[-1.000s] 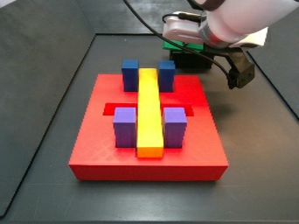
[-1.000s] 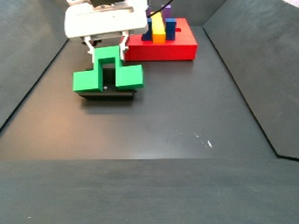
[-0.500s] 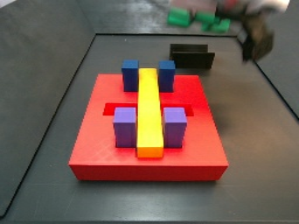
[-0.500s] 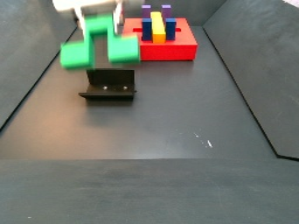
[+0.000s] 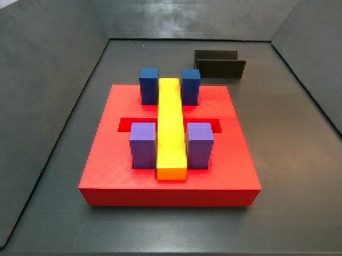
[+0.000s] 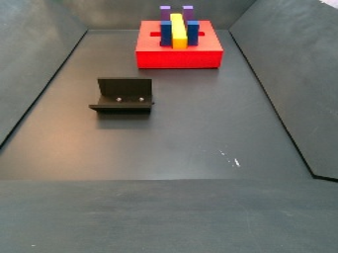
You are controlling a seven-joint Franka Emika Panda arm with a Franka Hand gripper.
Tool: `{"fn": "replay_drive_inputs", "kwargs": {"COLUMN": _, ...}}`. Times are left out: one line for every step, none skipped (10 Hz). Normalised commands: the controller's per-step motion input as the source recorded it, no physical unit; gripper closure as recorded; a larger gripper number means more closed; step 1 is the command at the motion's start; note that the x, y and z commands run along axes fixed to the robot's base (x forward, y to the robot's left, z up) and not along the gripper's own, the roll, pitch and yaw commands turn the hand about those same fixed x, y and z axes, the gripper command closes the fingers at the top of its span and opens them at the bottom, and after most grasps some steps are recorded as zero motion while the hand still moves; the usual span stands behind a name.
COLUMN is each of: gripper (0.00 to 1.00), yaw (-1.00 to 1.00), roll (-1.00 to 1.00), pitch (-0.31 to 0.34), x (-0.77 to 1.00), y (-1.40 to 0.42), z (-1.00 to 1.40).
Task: Pick up the green object. Move up. Place the green object on the fixture. Regrasp the green object. Move to above the board. Insert the green object.
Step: Move to above the board.
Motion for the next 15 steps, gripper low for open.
{"fn": "replay_drive_inputs", "kwargs": {"gripper": 1.00, "yaw": 0.00, "roll": 0.01, "pitch": 0.021, "x": 0.02, "y": 0.00, "z": 0.24}}
{"fn": "replay_drive_inputs", "kwargs": {"gripper": 1.00, "yaw": 0.10, "roll": -1.00, "pitch": -0.011, "x": -1.03, "y": -1.40, "z": 0.24}}
{"fn": "replay_drive_inputs", "kwargs": {"gripper": 1.00, "yaw": 0.10, "roll": -1.00, "pitch": -0.034, "x": -1.05, "y": -1.40, "z": 0.26}}
{"fn": "replay_drive_inputs", "kwargs": {"gripper": 1.00, "yaw": 0.10, "roll": -1.00, "pitch": -0.052, "x": -1.11, "y": -1.40, "z": 0.26}}
{"fn": "replay_drive_inputs", "kwargs": {"gripper": 1.00, "yaw": 0.11, "roll": -1.00, "pitch": -0.073, "x": -1.17, "y": -1.40, "z": 0.23}}
{"fn": "replay_drive_inputs", "kwargs": {"gripper": 1.00, "yaw": 0.10, "roll": -1.00, "pitch": -0.088, "x": -1.20, "y": -1.40, "z": 0.24}}
{"fn": "replay_drive_inputs", "kwargs": {"gripper": 1.00, "yaw": 0.10, "roll": -1.00, "pitch": -0.114, "x": -0.70, "y": -0.76, "z": 0.12}}
{"fn": "replay_drive_inputs", "kwargs": {"gripper": 1.00, "yaw": 0.10, "roll": -1.00, "pitch": -0.118, "x": -0.41, "y": -0.40, "z": 0.05}}
{"fn": "replay_drive_inputs", "kwargs": {"gripper": 1.00, "yaw": 0.08, "roll": -1.00, "pitch": -0.123, "x": -0.18, "y": -0.12, "z": 0.02}}
{"fn": "replay_drive_inputs", "kwargs": {"gripper": 1.00, "yaw": 0.06, "roll": -1.00, "pitch": -0.132, "x": -0.12, "y": -0.05, "z": 0.01}}
{"fn": "replay_drive_inputs", "kwargs": {"gripper": 1.00, "yaw": 0.05, "roll": -1.00, "pitch": -0.166, "x": -0.11, "y": -0.02, "z": 0.01}}
{"fn": "replay_drive_inputs", "kwargs": {"gripper": 1.00, "yaw": 0.03, "roll": -0.84, "pitch": -0.162, "x": -0.09, "y": 0.01, "z": 0.00}}
{"fn": "replay_drive_inputs", "kwargs": {"gripper": 1.00, "yaw": 0.02, "roll": -0.55, "pitch": -0.129, "x": -0.08, "y": 0.03, "z": 0.00}}
{"fn": "replay_drive_inputs", "kwargs": {"gripper": 1.00, "yaw": 0.01, "roll": -0.43, "pitch": -0.111, "x": -0.07, "y": 0.02, "z": 0.00}}
{"fn": "replay_drive_inputs", "kwargs": {"gripper": 1.00, "yaw": 0.00, "roll": -0.25, "pitch": -0.071, "x": -0.04, "y": 0.01, "z": 0.00}}
